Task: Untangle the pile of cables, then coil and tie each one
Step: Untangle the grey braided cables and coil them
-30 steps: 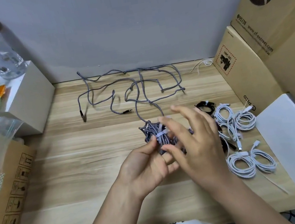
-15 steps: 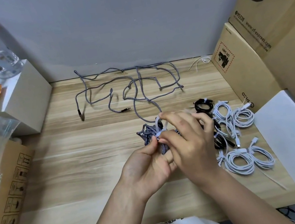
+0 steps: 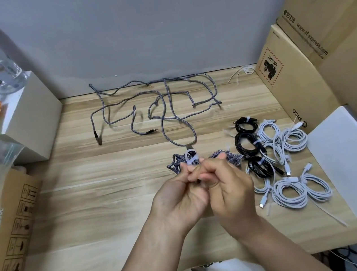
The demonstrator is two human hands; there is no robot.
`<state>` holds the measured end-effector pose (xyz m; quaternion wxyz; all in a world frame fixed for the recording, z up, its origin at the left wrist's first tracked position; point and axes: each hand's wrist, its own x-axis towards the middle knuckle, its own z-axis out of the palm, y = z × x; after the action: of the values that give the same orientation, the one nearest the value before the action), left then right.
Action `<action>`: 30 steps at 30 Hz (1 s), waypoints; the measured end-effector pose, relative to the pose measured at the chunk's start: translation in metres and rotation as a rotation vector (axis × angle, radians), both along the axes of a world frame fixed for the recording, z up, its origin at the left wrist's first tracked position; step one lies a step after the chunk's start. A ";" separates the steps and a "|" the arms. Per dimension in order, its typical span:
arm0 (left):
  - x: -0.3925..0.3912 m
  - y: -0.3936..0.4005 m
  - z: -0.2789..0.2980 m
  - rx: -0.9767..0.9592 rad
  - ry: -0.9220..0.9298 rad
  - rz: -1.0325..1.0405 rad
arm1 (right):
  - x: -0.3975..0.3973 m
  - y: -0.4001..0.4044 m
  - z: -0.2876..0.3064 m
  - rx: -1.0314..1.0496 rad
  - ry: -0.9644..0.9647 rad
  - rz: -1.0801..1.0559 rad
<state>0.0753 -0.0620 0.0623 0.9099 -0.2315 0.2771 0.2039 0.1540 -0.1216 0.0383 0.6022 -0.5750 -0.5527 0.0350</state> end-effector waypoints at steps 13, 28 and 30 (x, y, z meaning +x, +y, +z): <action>-0.001 0.005 0.005 0.265 0.095 0.006 | -0.012 -0.011 0.007 -0.019 -0.011 0.035; -0.025 0.004 -0.050 0.512 -0.318 -0.564 | 0.032 -0.030 -0.025 -0.723 1.232 0.357; -0.021 0.003 -0.060 0.504 -0.190 -0.644 | 0.034 -0.035 -0.034 -0.751 1.188 0.219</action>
<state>0.0546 -0.0587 0.0025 0.9769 0.0792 0.1918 -0.0516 0.1879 -0.1561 0.0041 0.5558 -0.5686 -0.1360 0.5910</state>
